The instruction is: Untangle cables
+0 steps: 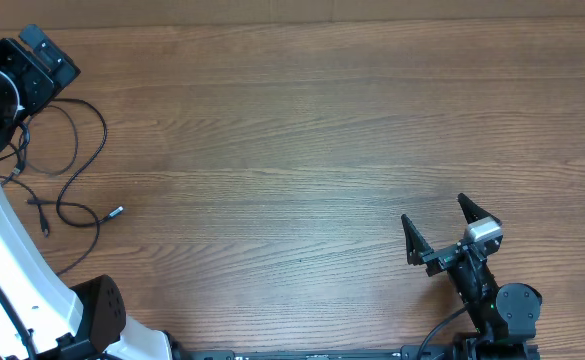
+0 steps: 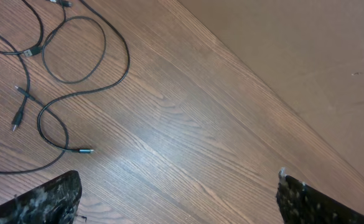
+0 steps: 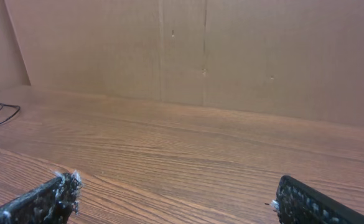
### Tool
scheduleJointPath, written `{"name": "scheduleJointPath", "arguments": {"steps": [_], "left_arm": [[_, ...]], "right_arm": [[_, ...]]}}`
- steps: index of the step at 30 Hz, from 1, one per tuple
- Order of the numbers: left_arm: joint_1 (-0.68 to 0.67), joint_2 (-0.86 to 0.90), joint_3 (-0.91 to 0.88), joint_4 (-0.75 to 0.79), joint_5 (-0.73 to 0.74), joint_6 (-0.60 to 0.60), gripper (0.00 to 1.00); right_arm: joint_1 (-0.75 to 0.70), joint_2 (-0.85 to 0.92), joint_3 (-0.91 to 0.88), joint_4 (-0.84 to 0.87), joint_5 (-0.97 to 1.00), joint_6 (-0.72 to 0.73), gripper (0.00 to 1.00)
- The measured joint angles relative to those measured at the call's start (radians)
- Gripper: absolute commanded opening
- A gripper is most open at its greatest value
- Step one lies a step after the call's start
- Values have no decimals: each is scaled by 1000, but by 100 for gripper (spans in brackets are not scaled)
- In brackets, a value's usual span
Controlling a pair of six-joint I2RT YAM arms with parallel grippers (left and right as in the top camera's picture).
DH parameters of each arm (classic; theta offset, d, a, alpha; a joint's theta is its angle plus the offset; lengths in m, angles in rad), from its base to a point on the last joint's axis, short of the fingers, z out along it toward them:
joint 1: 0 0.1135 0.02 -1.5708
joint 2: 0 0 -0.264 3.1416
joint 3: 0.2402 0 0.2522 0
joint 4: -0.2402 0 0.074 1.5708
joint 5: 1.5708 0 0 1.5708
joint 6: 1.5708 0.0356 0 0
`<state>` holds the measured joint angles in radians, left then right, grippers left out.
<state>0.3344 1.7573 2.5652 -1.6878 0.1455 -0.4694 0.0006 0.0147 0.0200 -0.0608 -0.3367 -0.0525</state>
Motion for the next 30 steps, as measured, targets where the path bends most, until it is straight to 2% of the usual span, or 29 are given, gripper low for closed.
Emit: {"name": "scheduleJointPath", "arguments": {"steps": [11, 15, 19, 22, 25, 30], "left_arm": [[-1, 0, -2, 0, 0, 0, 100], [-14, -35, -79, 5, -1, 0, 100], [-74, -156, -301, 5, -12, 0, 100], [-148, -293, -513, 84, -73, 0, 99], [-220, -452, -732, 241, -136, 0, 100], [-301, -720, -1124, 622, -203, 2, 100]], "right_arm": [[0, 0, 0, 1, 0, 0, 100], [0, 0, 0, 0, 0, 0, 100], [0, 0, 0, 0, 0, 0, 100], [0, 0, 0, 0, -1, 0, 100], [0, 0, 0, 0, -1, 1, 100], [0, 0, -1, 0, 0, 0, 100]]}}
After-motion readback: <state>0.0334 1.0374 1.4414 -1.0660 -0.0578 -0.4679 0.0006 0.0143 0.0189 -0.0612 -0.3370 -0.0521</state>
